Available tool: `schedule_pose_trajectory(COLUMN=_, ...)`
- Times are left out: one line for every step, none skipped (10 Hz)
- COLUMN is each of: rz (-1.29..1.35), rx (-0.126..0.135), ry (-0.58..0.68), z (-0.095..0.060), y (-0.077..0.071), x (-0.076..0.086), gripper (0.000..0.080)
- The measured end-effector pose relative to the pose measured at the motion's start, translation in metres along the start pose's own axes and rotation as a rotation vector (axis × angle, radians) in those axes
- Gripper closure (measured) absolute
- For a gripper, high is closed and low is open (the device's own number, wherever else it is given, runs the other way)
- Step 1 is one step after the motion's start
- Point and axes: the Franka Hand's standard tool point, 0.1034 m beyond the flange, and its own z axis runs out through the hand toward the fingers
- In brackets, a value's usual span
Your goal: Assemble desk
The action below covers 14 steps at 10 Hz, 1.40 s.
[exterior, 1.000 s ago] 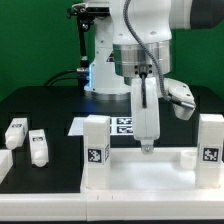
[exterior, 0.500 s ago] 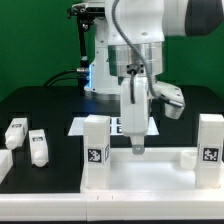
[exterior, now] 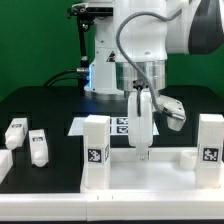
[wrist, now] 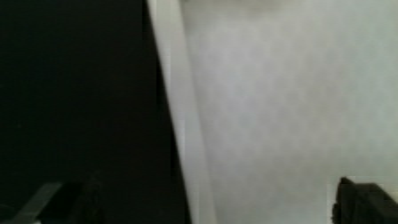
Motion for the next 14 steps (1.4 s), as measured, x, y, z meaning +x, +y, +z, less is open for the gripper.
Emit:
schedule_pose_trajectory(rz=0.003, rx=-0.006, ry=0.0, z=0.0044, y=0.0023, x=0.0021, gripper=0.0151)
schedule_pose_trajectory(rz=-0.002, rx=-0.023, ry=-0.003, z=0.0076, y=0.0046, x=0.0034, gripper=0.0151)
schedule_pose_trajectory(rz=0.002, rx=-0.039, ry=-0.012, z=0.0085, y=0.0049, x=0.004, gripper=0.0151)
schedule_pose_trajectory(rz=0.0, rx=-0.037, ry=-0.011, z=0.0084, y=0.005, x=0.003, gripper=0.0151)
schedule_pose_trajectory(rz=0.0, rx=-0.038, ry=-0.01, z=0.0088, y=0.0053, x=0.0031, gripper=0.0151)
schedule_pose_trajectory(rz=0.0, rx=-0.039, ry=-0.01, z=0.0089, y=0.0054, x=0.0032, gripper=0.0151)
schedule_pose_trajectory(rz=0.0, rx=-0.039, ry=-0.01, z=0.0089, y=0.0054, x=0.0032, gripper=0.0286)
schedule_pose_trajectory(rz=0.0, rx=-0.039, ry=-0.01, z=0.009, y=0.0055, x=0.0032, gripper=0.0286)
schedule_pose_trajectory(rz=0.0, rx=-0.039, ry=-0.01, z=0.009, y=0.0055, x=0.0032, gripper=0.0425)
schedule_pose_trajectory(rz=0.0, rx=-0.039, ry=-0.01, z=0.009, y=0.0055, x=0.0032, gripper=0.056)
schedule_pose_trajectory(rz=0.0, rx=-0.039, ry=-0.01, z=0.009, y=0.0055, x=0.0033, gripper=0.056)
schedule_pose_trajectory(rz=-0.012, rx=-0.041, ry=-0.01, z=0.0092, y=0.0066, x=0.0028, gripper=0.0729)
schedule_pose_trajectory(rz=-0.018, rx=-0.042, ry=-0.01, z=0.0092, y=0.0068, x=0.0026, gripper=0.0741)
schedule_pose_trajectory(rz=-0.125, rx=-0.046, ry=-0.017, z=0.0072, y=0.0072, x=0.0046, gripper=0.0748)
